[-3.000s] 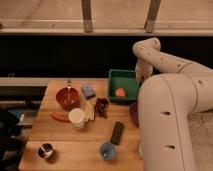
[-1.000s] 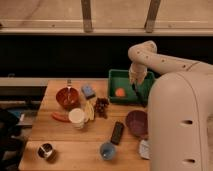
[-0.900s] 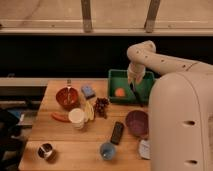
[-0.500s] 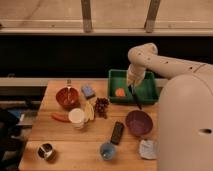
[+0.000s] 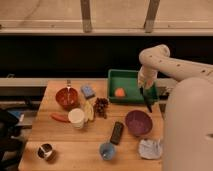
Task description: Wipe tray with brush
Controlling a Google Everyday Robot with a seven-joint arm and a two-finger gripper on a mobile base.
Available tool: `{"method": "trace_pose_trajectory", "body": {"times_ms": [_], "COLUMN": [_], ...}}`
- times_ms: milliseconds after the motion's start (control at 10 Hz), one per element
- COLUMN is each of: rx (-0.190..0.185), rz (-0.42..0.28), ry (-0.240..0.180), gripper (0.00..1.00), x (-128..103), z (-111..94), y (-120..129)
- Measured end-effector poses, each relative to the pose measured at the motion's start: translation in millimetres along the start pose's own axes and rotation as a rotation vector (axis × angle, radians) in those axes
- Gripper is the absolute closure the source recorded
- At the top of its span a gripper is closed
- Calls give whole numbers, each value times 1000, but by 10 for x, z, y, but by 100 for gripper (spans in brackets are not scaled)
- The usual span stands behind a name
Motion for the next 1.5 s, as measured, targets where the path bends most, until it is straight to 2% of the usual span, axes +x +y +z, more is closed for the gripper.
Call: {"method": "trace_pose_trajectory", "body": {"times_ms": [200,300,500,700,900,1200,1500], "rx": [2,-10,-47,-82,-93,-54,14], "rz": [8,8,-18,-63,-114,-116,-39], "ry": [-6,-8,-7,2,5,12,21], "gripper": [100,100,100,100,100,100,100], "x": [-147,-212,-253,-145,72,193,71], "z": [61,95,129,105,28,-26,0], "y": [31,90,364,551,679,564,231]}}
